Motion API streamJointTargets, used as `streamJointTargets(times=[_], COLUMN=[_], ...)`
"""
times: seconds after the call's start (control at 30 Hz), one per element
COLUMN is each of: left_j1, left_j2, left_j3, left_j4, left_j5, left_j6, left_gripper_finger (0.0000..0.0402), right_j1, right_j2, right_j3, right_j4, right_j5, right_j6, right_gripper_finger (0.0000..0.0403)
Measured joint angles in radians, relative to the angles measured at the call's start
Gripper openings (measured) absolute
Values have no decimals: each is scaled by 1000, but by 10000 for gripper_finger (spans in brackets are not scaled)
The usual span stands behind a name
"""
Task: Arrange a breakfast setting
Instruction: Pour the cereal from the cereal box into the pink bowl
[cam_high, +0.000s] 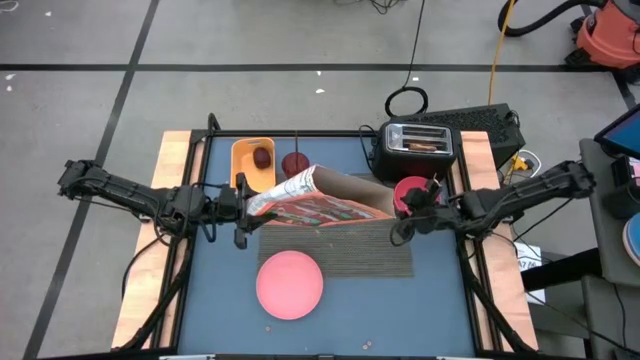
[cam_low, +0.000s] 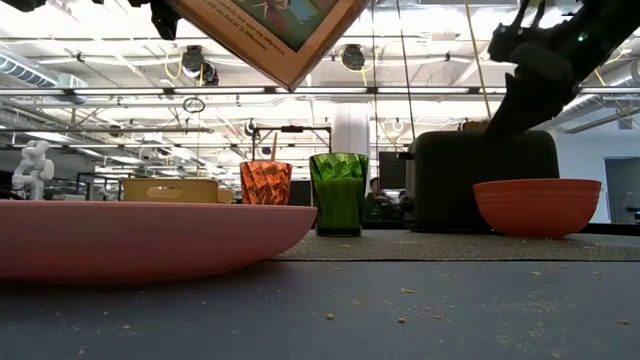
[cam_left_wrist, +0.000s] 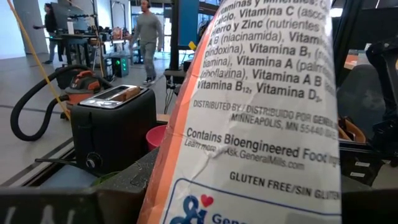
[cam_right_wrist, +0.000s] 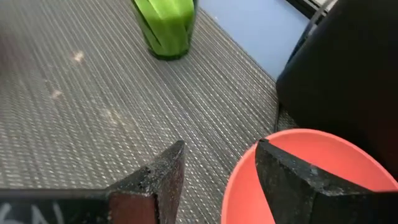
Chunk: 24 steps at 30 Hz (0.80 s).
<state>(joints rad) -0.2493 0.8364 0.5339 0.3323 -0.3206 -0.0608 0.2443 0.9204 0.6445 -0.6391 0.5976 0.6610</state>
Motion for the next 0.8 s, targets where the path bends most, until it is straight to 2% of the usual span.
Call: streamJointTargets(times=[0.13, 0.33, 0.8], left_j1=[0, 0, 0], left_j2=[0, 0, 0], left_j3=[0, 0, 0], left_j4=[0, -10, -23], left_j5=[0, 0, 0], left_j6=[0, 0, -5], left_gripper_finger=[210, 210, 210], right_j1=[-18, -41, -92], right_j2=[46, 108, 224], right_j3=[0, 0, 0], right_j4=[-23, -36, -70], right_j5=[-4, -74, -78], right_j6=[1, 7, 5], right_gripper_finger=[185, 185, 180])
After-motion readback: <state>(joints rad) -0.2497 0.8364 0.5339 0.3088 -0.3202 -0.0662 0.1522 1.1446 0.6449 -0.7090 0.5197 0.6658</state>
